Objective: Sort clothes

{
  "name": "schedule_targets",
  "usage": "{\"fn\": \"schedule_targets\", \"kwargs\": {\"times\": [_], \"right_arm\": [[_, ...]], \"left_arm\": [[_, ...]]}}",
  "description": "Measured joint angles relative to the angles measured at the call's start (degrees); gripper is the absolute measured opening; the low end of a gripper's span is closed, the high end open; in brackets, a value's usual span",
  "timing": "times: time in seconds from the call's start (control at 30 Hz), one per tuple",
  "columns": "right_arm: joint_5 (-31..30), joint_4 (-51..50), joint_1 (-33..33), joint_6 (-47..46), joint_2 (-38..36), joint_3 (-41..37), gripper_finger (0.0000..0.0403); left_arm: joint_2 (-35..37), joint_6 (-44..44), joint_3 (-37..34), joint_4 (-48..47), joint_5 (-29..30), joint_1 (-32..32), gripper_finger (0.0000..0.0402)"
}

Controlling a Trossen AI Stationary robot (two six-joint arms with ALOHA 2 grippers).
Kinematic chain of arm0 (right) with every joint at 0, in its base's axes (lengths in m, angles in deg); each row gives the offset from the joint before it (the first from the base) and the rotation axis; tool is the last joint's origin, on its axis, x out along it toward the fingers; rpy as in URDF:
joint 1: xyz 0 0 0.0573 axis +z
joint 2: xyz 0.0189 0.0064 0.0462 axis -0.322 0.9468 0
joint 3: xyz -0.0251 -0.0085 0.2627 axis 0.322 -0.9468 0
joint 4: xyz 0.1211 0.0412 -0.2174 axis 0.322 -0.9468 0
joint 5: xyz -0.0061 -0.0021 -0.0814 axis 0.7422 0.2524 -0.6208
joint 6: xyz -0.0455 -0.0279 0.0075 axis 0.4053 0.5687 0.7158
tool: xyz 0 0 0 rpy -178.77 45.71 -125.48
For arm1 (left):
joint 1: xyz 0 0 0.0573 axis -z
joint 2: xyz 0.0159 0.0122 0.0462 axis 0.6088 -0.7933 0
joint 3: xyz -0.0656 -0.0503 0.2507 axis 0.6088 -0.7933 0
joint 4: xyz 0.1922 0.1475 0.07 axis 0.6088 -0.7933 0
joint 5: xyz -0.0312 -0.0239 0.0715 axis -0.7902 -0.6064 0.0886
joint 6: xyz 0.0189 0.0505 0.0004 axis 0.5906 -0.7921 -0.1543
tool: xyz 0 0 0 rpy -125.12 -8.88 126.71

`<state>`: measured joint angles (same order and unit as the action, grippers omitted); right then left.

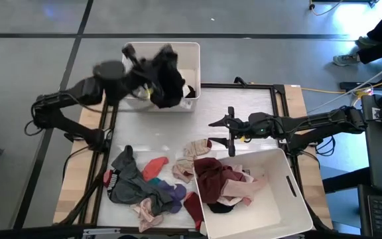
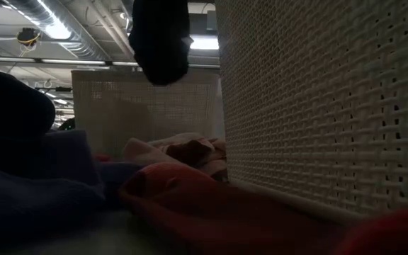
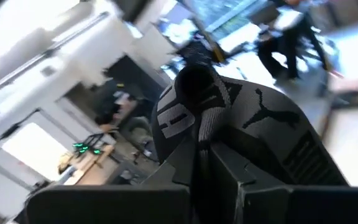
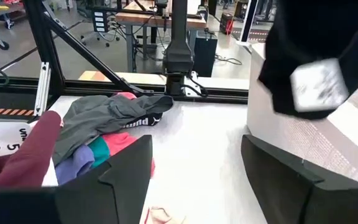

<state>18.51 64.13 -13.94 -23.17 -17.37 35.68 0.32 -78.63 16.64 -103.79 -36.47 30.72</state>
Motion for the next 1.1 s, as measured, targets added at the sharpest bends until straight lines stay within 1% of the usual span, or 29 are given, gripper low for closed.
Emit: {"fn": "schedule_targets", "kwargs": {"times": [0.17, 0.3, 0.47, 0.67, 0.97, 1.03, 1.1], "right_arm": [[0.0, -0.2, 0.0, 0.0, 0.0, 0.0, 0.0248], [0.0, -0.2, 0.0, 0.0, 0.0, 0.0, 0.0248], [0.0, -0.2, 0.0, 0.0, 0.0, 0.0, 0.0248], [0.0, -0.2, 0.0, 0.4, 0.0, 0.0, 0.0248], [0.0, -0.2, 0.0, 0.4, 0.0, 0.0, 0.0248], [0.0, -0.2, 0.0, 0.4, 0.0, 0.0, 0.0248], [0.0, -0.2, 0.0, 0.4, 0.0, 0.0, 0.0248]], "left_arm": [[0.7, -1.1, 0.0, 6.3, -6.0, -9.6, 0.0019], [0.4, 1.2, 0.0, 7.3, -11.3, -16.5, 0.0019], [0.0, 5.9, -2.7, 6.2, -12.4, -22.8, 0.0019], [-0.2, 12.0, -8.3, 4.8, -12.5, -26.8, 0.0019], [-1.4, 21.9, -18.3, 1.7, -12.6, -30.2, 0.0019], [-1.5, 23.0, -20.4, 1.1, -13.5, -30.7, 0.0023], [-1.6, 24.5, -22.2, 0.5, -15.5, -31.4, 0.0034]]}}
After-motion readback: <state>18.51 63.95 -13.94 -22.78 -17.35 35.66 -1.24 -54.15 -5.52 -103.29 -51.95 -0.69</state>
